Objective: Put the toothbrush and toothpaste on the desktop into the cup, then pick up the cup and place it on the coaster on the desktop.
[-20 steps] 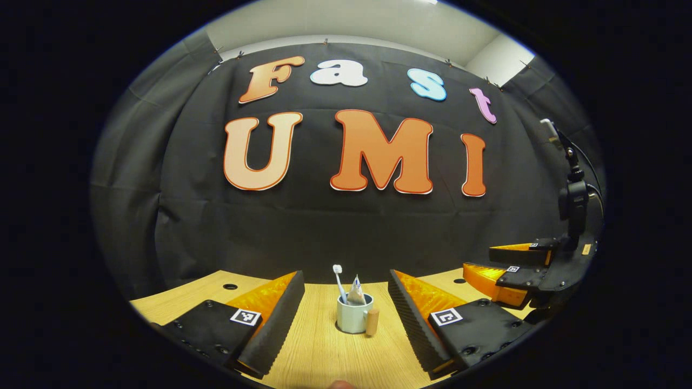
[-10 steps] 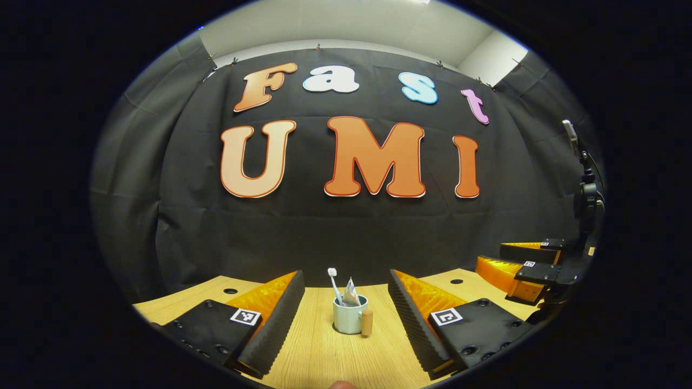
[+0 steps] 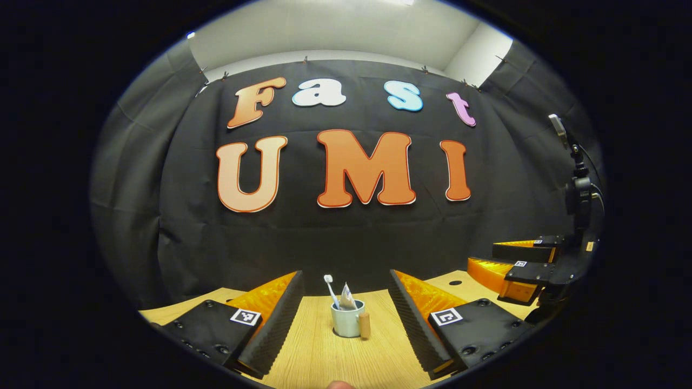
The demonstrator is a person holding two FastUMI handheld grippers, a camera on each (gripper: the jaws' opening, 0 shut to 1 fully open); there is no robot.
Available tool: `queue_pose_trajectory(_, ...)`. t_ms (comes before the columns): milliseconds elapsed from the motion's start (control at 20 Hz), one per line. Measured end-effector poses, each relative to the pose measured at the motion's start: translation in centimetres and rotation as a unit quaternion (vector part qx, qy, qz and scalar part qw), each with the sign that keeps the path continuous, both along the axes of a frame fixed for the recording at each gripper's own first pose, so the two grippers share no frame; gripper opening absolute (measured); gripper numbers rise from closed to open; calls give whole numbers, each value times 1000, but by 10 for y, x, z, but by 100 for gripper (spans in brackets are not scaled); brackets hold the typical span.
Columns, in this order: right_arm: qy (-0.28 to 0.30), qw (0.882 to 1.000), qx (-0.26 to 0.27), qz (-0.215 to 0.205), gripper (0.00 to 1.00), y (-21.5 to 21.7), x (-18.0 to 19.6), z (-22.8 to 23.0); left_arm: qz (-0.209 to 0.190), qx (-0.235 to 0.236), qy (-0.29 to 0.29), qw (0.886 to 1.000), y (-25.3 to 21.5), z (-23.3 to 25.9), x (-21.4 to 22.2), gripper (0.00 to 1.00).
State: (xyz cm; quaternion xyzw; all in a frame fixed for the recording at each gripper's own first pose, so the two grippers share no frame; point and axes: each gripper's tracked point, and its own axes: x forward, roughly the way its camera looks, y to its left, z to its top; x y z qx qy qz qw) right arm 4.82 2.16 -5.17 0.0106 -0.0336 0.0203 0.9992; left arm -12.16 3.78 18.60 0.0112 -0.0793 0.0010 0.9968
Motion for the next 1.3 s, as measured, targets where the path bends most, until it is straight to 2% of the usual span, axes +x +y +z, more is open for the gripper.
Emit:
queue_pose_trajectory(300,9,1000,1,8,80,3,-5,-3,2,-14,13,1000,1,-4,2,99)
queue_pose_trajectory(650,4,1000,-16,-4,80,-9,-11,7,-7,-37,30,999,5,-13,6,99)
queue_pose_trajectory(1000,-10,999,-30,-3,80,-6,-12,8,8,-1,8,1000,6,0,6,99)
queue_pose_trajectory(1150,-6,1000,-19,8,80,-2,-9,3,18,1,6,1000,9,-1,6,99)
queue_pose_trajectory(1300,-6,999,-30,10,80,-3,-9,1,28,-5,6,1000,13,-2,5,99)
